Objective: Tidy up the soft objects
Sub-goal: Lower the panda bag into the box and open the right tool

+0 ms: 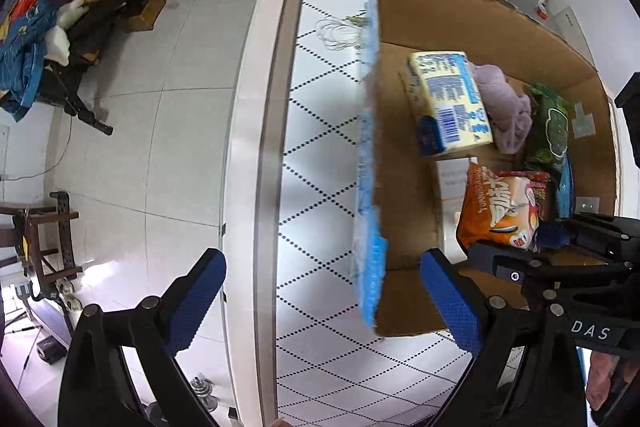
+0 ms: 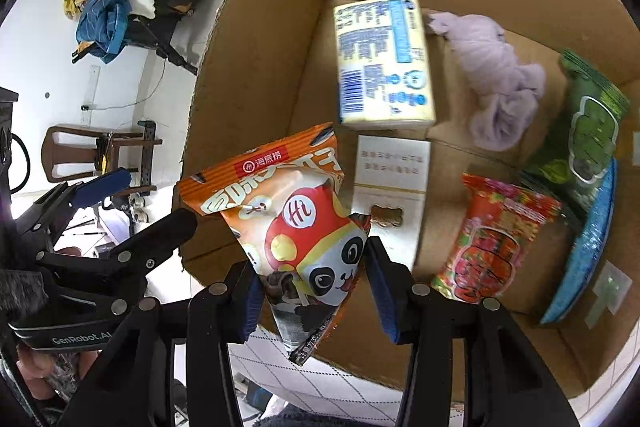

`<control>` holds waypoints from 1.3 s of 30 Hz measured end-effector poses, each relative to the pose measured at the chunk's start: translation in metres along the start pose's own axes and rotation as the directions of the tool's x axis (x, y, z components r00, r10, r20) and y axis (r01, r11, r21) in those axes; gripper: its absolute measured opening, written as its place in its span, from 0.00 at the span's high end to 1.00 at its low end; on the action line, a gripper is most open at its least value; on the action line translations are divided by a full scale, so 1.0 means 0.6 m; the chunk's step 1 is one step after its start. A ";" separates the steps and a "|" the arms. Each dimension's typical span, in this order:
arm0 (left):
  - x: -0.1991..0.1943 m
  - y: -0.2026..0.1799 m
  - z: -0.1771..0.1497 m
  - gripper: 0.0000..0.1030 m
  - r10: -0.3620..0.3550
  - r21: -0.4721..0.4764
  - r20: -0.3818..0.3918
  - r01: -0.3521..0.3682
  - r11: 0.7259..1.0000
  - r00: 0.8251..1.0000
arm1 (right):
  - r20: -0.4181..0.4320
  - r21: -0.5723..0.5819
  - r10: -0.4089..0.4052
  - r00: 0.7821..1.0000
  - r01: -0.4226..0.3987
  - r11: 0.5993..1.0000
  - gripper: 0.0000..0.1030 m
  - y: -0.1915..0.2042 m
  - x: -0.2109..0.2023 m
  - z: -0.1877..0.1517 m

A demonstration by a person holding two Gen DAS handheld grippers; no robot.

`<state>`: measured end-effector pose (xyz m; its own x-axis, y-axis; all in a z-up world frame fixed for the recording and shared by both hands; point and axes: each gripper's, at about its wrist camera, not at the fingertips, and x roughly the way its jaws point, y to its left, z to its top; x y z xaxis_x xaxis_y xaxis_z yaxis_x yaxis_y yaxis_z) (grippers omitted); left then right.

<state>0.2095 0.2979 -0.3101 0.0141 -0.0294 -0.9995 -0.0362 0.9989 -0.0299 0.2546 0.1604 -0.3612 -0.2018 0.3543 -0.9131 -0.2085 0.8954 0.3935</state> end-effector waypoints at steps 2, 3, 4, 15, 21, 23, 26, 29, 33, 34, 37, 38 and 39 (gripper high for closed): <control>0.002 0.006 0.000 0.03 -0.006 -0.010 0.000 0.006 1.000 1.000 | -0.008 0.000 0.010 1.000 -0.010 1.000 0.48 0.004 0.007 0.005; 0.003 0.006 -0.001 0.03 -0.009 -0.015 0.001 0.009 1.000 1.000 | -0.013 0.001 0.021 1.000 -0.021 1.000 0.47 0.004 0.010 0.008; 0.002 0.008 -0.001 0.03 -0.015 -0.023 0.001 0.015 1.000 1.000 | -0.017 0.006 0.029 0.999 -0.029 1.000 0.44 0.004 0.013 0.010; -0.035 -0.032 -0.005 0.03 -0.025 -0.025 0.057 0.027 0.999 0.998 | 0.095 0.048 -0.163 0.982 0.159 0.986 0.30 -0.028 -0.045 -0.020; -0.051 -0.093 -0.015 0.03 -0.043 -0.007 0.077 0.044 0.999 0.996 | 0.151 0.138 -0.278 0.949 0.258 0.956 0.22 -0.073 -0.101 -0.058; -0.056 -0.112 -0.017 0.03 -0.042 0.005 0.084 0.041 0.999 0.996 | 0.158 0.162 -0.309 0.938 0.284 0.945 0.20 -0.099 -0.123 -0.077; -0.071 -0.141 -0.024 0.03 -0.041 0.019 0.102 0.039 0.999 0.994 | 0.183 0.200 -0.330 0.926 0.293 0.935 0.11 -0.127 -0.153 -0.106; -0.101 -0.167 -0.034 0.03 -0.034 0.032 0.133 0.030 0.999 0.991 | 0.202 0.229 -0.334 0.921 0.287 0.930 0.09 -0.142 -0.185 -0.132; -0.153 -0.196 -0.056 0.03 -0.022 0.049 0.184 0.013 0.999 0.983 | 0.257 0.251 -0.348 0.902 0.286 0.925 0.08 -0.145 -0.249 -0.183; -0.173 -0.204 -0.064 0.03 -0.020 0.054 0.202 0.009 0.998 0.979 | 0.270 0.255 -0.350 0.897 0.284 0.924 0.08 -0.144 -0.267 -0.195; -0.218 -0.221 -0.085 0.03 -0.016 0.060 0.239 0.002 0.998 0.971 | 0.305 0.268 -0.364 0.880 0.287 0.920 0.07 -0.138 -0.315 -0.233; -0.235 -0.226 -0.092 0.03 -0.014 0.061 0.252 -0.001 0.998 0.968 | 0.315 0.273 -0.370 0.874 0.290 0.917 0.07 -0.135 -0.330 -0.244; -0.250 -0.230 -0.100 0.03 -0.013 0.063 0.263 -0.004 0.998 0.965 | 0.333 0.280 -0.376 0.865 0.290 0.915 0.07 -0.131 -0.352 -0.260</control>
<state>0.1526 0.1624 -0.1568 0.2769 -0.0313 -0.9604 0.0268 0.9993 -0.0249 0.1645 -0.0266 -0.1825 0.2222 0.0594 -0.9732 0.0188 0.9977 0.0652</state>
